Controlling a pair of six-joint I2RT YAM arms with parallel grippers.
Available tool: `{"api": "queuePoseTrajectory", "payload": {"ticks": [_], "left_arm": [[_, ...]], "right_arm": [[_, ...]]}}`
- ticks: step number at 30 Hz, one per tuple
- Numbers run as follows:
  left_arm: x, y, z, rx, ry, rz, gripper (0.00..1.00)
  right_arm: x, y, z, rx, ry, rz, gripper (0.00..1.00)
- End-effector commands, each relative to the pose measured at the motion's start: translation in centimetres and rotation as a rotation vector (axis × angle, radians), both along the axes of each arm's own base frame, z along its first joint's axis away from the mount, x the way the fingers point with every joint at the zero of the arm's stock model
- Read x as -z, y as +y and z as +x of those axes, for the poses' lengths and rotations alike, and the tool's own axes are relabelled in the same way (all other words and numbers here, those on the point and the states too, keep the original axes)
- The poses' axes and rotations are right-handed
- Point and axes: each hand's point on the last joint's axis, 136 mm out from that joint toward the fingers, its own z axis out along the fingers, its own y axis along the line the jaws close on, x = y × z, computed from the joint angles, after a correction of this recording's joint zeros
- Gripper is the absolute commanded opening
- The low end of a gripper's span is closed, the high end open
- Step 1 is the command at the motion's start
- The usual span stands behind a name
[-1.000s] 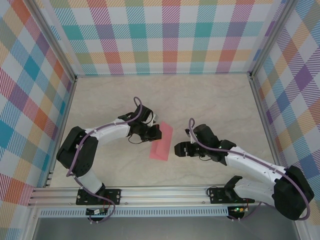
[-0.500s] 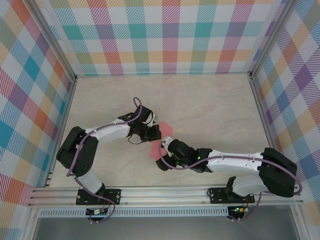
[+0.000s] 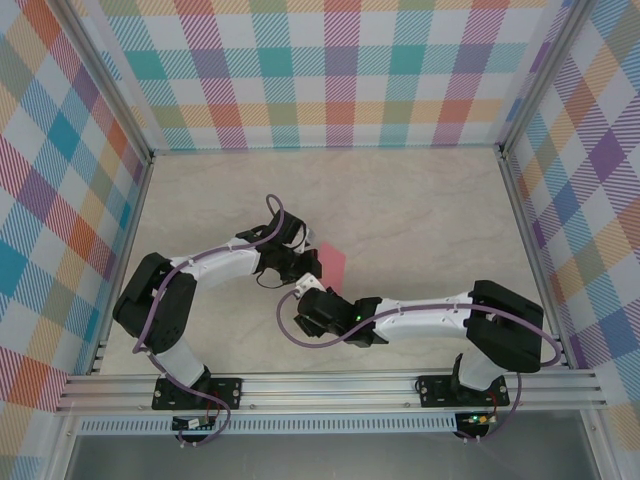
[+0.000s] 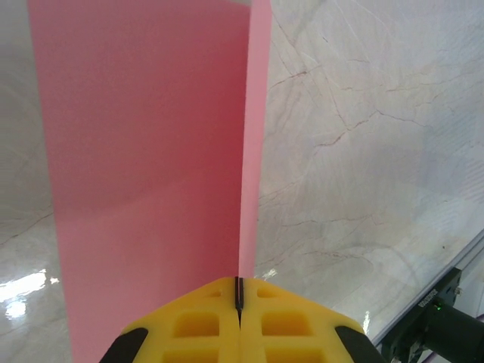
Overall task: Fold a paper plane with a square sheet of paper (pick it up from the middle)
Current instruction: Fold the triangle a second time at the center of the table.
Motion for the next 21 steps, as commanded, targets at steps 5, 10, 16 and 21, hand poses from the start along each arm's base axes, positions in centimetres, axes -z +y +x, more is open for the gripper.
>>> {"api": "queuePoseTrajectory", "payload": {"ticks": [5,10,16,21], "left_arm": [[-0.03,0.3,-0.43,0.009,-0.004,0.023,0.04],[-0.12,0.19,-0.42,0.013,-0.004,0.018,0.04],[-0.25,0.1,-0.48,0.015,-0.003,0.01,0.04],[-0.31,0.0,-0.46,0.015,-0.003,0.004,0.04]], "right_arm": [[0.52,-1.25,0.12,0.071,0.008,-0.055,0.41],[0.18,-1.04,0.59,0.087,-0.009,-0.064,0.34],[0.12,-0.95,0.58,0.087,-0.007,-0.066,0.27],[0.12,-0.96,0.58,0.099,0.002,-0.064,0.22]]}}
